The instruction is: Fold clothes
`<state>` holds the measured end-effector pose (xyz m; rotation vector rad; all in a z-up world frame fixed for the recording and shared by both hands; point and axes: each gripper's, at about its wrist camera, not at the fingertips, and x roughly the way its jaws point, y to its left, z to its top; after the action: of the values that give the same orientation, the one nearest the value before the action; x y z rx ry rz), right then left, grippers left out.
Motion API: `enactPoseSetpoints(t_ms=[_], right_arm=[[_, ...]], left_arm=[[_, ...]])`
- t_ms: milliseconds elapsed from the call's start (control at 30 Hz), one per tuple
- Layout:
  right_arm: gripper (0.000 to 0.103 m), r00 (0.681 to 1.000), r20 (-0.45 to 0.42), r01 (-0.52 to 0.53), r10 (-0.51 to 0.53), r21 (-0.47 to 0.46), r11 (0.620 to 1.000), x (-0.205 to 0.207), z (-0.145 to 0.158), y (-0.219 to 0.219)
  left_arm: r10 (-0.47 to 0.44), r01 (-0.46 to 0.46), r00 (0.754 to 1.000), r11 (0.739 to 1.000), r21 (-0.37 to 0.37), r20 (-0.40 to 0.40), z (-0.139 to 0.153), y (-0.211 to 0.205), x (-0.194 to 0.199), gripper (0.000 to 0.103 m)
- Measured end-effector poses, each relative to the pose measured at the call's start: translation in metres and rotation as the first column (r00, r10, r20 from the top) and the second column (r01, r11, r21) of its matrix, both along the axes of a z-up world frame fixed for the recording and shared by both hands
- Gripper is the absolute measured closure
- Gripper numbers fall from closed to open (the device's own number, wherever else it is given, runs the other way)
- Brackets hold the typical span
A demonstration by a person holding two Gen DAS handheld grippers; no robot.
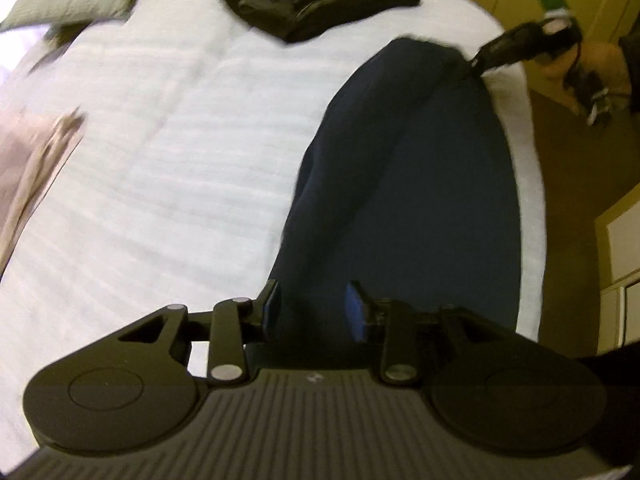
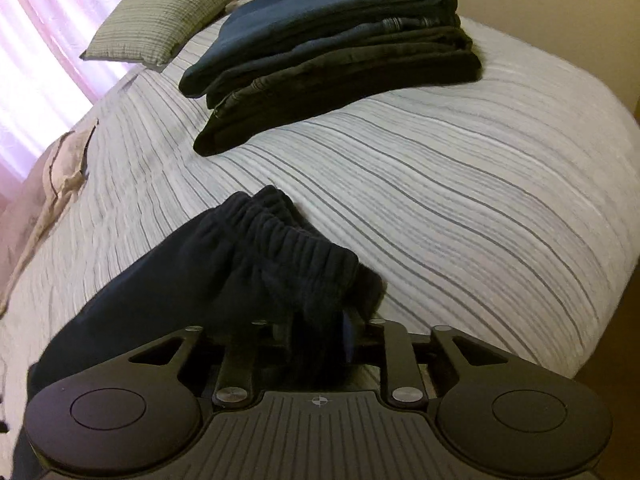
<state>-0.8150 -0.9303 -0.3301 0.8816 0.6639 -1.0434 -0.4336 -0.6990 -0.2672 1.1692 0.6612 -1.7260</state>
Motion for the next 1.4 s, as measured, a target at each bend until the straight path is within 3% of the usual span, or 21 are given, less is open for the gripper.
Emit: enactPoseSetpoints(t_ms=[33, 67, 100, 200, 333, 433, 633, 733, 833, 933, 967, 1033, 1067, 1167, 1233, 1333, 1400], right_arm=[[0.062, 0.999, -0.034, 0.01, -0.01, -0.013, 1.0, 0.004, 0.002, 0.003], [0.038, 0.997, -0.067, 0.021, -0.023, -0.029, 0.999, 0.008, 0.005, 0.008], [0.03, 0.994, -0.096, 0.038, -0.043, -0.055, 0.998, 0.011, 0.009, 0.014], [0.03, 0.988, -0.133, 0.055, -0.074, -0.14, 0.989, 0.024, 0.026, 0.042], [0.03, 0.989, -0.144, 0.006, -0.034, -0.192, 0.981, 0.057, 0.045, 0.096], [0.03, 0.99, -0.138, -0.068, 0.044, -0.176, 0.982, 0.093, 0.052, 0.144], [0.03, 0.969, -0.112, -0.234, 0.222, -0.113, 0.966, 0.18, 0.051, 0.249], [0.03, 0.944, -0.095, -0.325, 0.317, -0.086, 0.942, 0.226, 0.05, 0.303], [0.03, 0.911, -0.077, -0.41, 0.405, -0.06, 0.91, 0.269, 0.049, 0.354], [0.03, 0.892, -0.076, -0.449, 0.446, -0.029, 0.893, 0.293, 0.049, 0.377], [0.03, 0.885, -0.075, -0.461, 0.459, -0.019, 0.887, 0.3, 0.049, 0.384], [0.03, 0.866, -0.081, -0.495, 0.494, 0.0, 0.869, 0.313, 0.047, 0.395], [0.03, 0.854, -0.085, -0.515, 0.513, 0.008, 0.857, 0.318, 0.047, 0.399], [0.03, 0.815, -0.071, -0.574, 0.575, 0.041, 0.818, 0.336, 0.04, 0.412], [0.03, 0.779, 0.005, -0.626, 0.627, 0.073, 0.777, 0.355, 0.032, 0.421], [0.03, 0.7, 0.141, -0.714, 0.7, 0.131, 0.688, 0.392, 0.016, 0.441], [0.03, 0.68, 0.18, -0.734, 0.711, 0.163, 0.66, 0.411, 0.004, 0.451]], left_arm=[[0.018, -0.019, 1.0, 1.0, 0.008, 0.021, 0.0, 0.012, 0.007, 0.069], [0.04, -0.041, 0.998, 0.999, 0.017, 0.042, 0.0, 0.026, 0.016, 0.068], [0.067, -0.069, 0.996, 0.997, 0.025, 0.063, 0.001, 0.044, 0.026, 0.066], [0.16, -0.166, 0.981, 0.985, 0.05, 0.113, 0.007, 0.099, 0.055, 0.064], [0.274, -0.29, 0.947, 0.954, 0.075, 0.167, 0.011, 0.183, 0.088, 0.057], [0.34, -0.361, 0.921, 0.928, 0.089, 0.192, 0.005, 0.247, 0.106, 0.047], [0.443, -0.452, 0.885, 0.891, 0.042, 0.143, -0.007, 0.348, 0.139, 0.043], [0.475, -0.476, 0.875, 0.879, -0.013, 0.09, -0.015, 0.364, 0.149, 0.041], [0.412, -0.408, 0.908, 0.91, -0.066, 0.071, -0.026, 0.367, 0.144, 0.04], [0.415, -0.405, 0.906, 0.907, -0.115, 0.079, -0.035, 0.362, 0.141, 0.043], [0.436, -0.425, 0.896, 0.897, -0.123, 0.084, -0.035, 0.361, 0.142, 0.045], [0.484, -0.471, 0.871, 0.872, -0.133, 0.09, -0.035, 0.362, 0.146, 0.062], [0.515, -0.504, 0.853, 0.854, -0.129, 0.085, -0.032, 0.369, 0.151, 0.063], [0.587, -0.578, 0.805, 0.809, -0.109, 0.084, -0.024, 0.395, 0.167, 0.059], [0.62, -0.613, 0.779, 0.784, -0.093, 0.093, -0.02, 0.416, 0.176, 0.062], [0.667, -0.664, 0.737, 0.745, -0.069, 0.108, -0.013, 0.448, 0.19, 0.062], [0.691, -0.689, 0.714, 0.722, -0.061, 0.114, -0.008, 0.465, 0.198, 0.06]])
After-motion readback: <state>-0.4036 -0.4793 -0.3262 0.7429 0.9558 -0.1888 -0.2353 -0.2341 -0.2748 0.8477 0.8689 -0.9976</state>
